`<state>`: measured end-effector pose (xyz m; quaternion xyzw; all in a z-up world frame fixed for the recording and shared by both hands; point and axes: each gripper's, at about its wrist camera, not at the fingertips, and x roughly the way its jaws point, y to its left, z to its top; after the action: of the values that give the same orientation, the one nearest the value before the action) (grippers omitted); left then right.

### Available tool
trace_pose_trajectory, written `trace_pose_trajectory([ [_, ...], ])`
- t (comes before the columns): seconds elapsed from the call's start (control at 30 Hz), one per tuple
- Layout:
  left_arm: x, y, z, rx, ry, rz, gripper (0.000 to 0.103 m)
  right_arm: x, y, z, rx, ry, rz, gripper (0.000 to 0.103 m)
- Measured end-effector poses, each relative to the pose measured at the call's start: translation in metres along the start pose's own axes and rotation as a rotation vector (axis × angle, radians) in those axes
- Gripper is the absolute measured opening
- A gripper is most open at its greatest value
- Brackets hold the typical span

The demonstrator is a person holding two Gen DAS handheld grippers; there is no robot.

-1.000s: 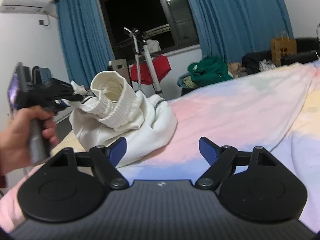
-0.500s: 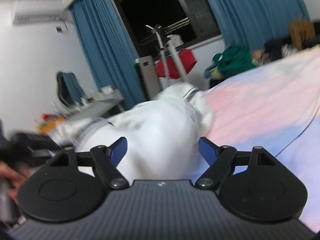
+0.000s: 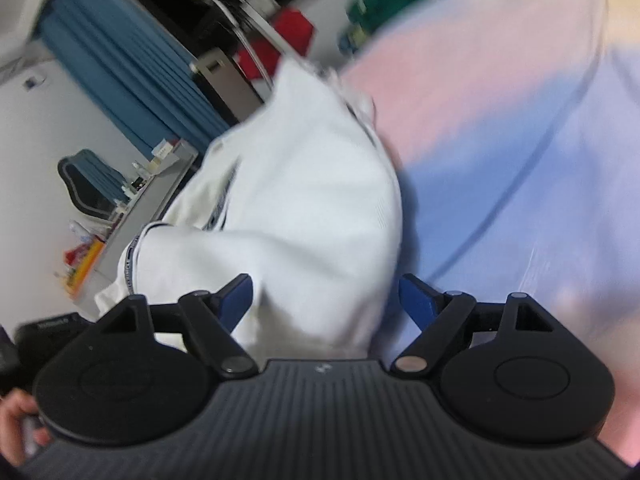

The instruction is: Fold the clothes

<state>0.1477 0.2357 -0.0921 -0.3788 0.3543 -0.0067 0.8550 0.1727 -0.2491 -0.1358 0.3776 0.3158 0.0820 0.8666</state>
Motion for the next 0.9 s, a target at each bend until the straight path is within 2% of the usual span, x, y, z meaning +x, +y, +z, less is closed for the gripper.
trace_pose_trajectory([
  [0.07,0.004,-0.001,0.003,0.003,-0.001,0.014,0.019,0.008,-0.002,-0.006,0.03,0.054,0.071,0.083],
  [0.17,0.01,-0.007,0.006,0.019,-0.007,0.041,0.02,0.008,0.011,-0.01,-0.027,0.059,0.107,0.082],
  [0.23,0.013,-0.011,0.006,0.02,-0.009,0.053,0.021,0.005,0.016,-0.011,-0.055,0.051,0.111,0.064],
  [0.27,0.015,-0.015,0.005,0.023,-0.011,0.059,0.022,0.004,0.017,-0.009,-0.068,0.048,0.101,0.059],
  [0.3,0.017,-0.016,0.004,0.029,-0.013,0.065,0.022,0.002,0.018,-0.008,-0.08,0.047,0.086,0.046],
  [0.33,0.022,-0.02,0.004,0.039,-0.013,0.07,0.023,0.0,0.019,-0.007,-0.085,0.042,0.079,0.039],
  [0.43,0.033,-0.029,0.001,0.07,-0.014,0.088,0.027,-0.012,0.025,-0.001,-0.076,0.014,0.103,0.033],
  [0.57,0.039,-0.028,-0.006,0.051,0.003,0.088,0.036,-0.027,0.036,0.011,-0.089,-0.04,0.161,0.032],
  [0.7,0.044,-0.028,-0.011,0.049,-0.007,0.081,0.055,-0.026,0.035,0.013,-0.124,-0.018,0.099,0.032],
  [0.77,0.048,-0.029,-0.015,0.059,-0.024,0.088,0.057,-0.015,0.029,0.011,-0.12,0.009,0.055,0.032],
  [0.9,0.057,-0.029,-0.017,0.065,-0.057,0.095,0.055,-0.008,0.01,0.005,-0.078,0.04,0.053,0.033],
])
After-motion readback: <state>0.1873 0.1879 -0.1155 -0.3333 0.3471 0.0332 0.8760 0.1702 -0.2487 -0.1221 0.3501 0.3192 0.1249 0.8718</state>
